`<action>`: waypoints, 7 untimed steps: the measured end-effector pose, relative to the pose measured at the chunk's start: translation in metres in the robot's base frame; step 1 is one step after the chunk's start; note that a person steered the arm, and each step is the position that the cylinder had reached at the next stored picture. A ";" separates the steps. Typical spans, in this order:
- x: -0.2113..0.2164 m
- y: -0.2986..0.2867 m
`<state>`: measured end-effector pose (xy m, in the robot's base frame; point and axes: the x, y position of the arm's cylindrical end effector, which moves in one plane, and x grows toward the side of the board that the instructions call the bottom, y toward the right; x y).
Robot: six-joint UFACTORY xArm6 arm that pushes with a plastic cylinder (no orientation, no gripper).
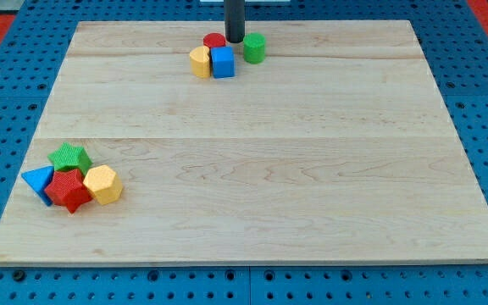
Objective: Slide the red circle and the yellow heart down a bit
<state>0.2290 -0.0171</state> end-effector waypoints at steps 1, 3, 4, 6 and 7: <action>0.000 0.000; -0.010 0.025; -0.010 0.024; -0.007 -0.014; -0.007 -0.030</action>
<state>0.2225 -0.0470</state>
